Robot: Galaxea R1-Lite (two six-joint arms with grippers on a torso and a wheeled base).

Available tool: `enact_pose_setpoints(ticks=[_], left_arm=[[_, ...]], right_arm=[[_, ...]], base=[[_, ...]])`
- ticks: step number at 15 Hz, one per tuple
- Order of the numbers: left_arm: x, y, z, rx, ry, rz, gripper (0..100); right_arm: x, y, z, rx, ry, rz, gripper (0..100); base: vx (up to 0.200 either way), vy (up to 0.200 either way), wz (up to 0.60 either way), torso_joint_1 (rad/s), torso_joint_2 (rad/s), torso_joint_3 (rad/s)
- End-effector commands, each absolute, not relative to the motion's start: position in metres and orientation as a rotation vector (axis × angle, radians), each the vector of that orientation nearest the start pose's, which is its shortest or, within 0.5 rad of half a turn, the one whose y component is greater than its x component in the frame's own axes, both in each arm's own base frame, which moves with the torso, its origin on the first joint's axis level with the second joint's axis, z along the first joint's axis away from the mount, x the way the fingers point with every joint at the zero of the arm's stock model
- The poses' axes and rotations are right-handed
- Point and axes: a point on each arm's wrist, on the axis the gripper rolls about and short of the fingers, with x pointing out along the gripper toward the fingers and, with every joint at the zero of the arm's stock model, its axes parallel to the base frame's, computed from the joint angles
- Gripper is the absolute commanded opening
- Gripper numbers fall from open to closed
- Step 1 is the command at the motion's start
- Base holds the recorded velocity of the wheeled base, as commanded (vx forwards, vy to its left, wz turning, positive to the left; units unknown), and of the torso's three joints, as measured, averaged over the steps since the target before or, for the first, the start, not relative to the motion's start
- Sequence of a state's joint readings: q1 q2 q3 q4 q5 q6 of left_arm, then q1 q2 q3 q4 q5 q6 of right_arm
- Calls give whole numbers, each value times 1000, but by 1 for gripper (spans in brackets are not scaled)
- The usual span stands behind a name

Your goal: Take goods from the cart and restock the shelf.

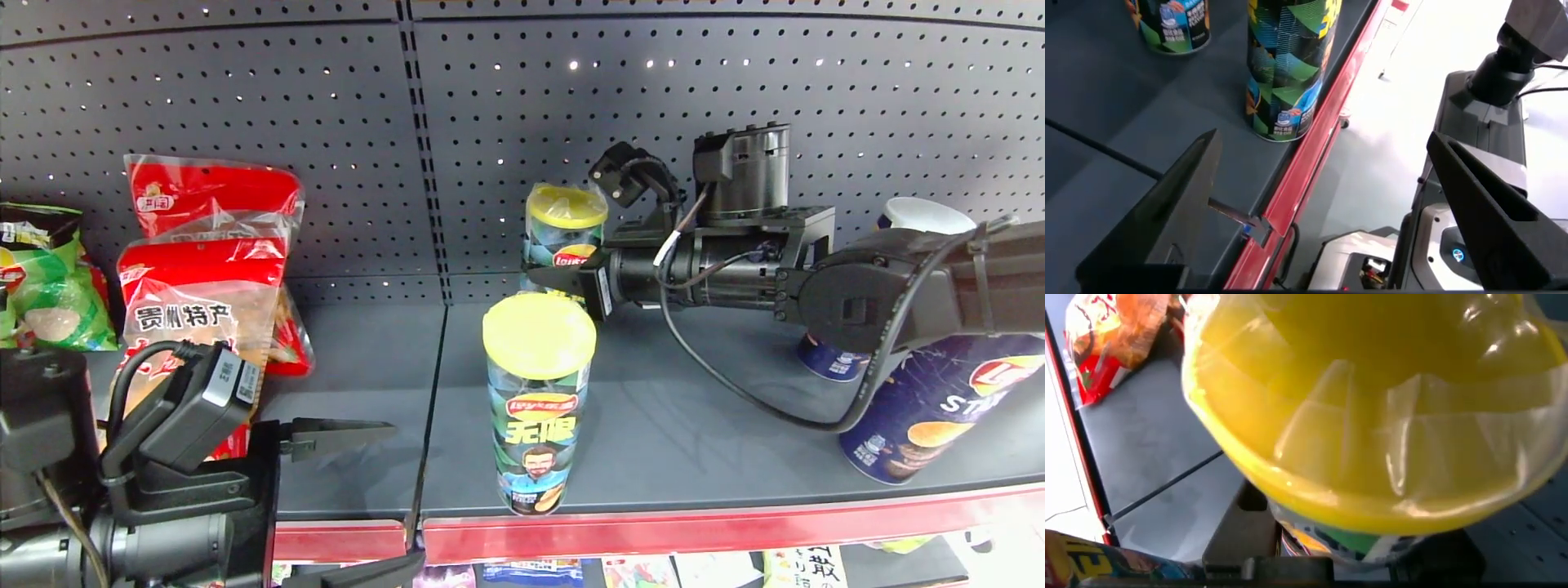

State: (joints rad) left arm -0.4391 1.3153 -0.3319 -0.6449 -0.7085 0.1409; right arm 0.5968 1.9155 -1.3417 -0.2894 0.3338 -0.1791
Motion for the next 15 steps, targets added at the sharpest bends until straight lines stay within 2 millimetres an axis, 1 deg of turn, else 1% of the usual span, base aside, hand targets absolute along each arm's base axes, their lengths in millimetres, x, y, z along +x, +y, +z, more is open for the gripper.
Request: enact_pose_setpoints(ticks=[1,5,6,8,11,13,15], left_arm=[[153,-88,154,76,274,-1157,100],[153,-88,155,76,272,-1157,100],[153,-88,155,76,274,-1157,100],[154,-88,154,76,274,-1157,100],[154,-88,154,75,277,-1157,100],[155,-89,154,76,277,-1154,100],[158,-89,153,68,296,-1126,100]], right_arm=[[314,225,222,-205,211,954,0],[312,224,218,-208,224,956,0],[311,223,218,-210,227,956,100],[310,222,216,-209,235,956,100],[306,219,219,-204,235,951,100],[297,211,224,-204,231,942,100],[278,197,225,-204,249,930,100]], base=[[0,0,0,0,0,0],[0,0,0,0,0,0],[0,0,0,0,0,0],[0,0,0,0,0,0],[0,0,0,0,0,0],[0,0,0,0,0,0],[0,0,0,0,0,0]])
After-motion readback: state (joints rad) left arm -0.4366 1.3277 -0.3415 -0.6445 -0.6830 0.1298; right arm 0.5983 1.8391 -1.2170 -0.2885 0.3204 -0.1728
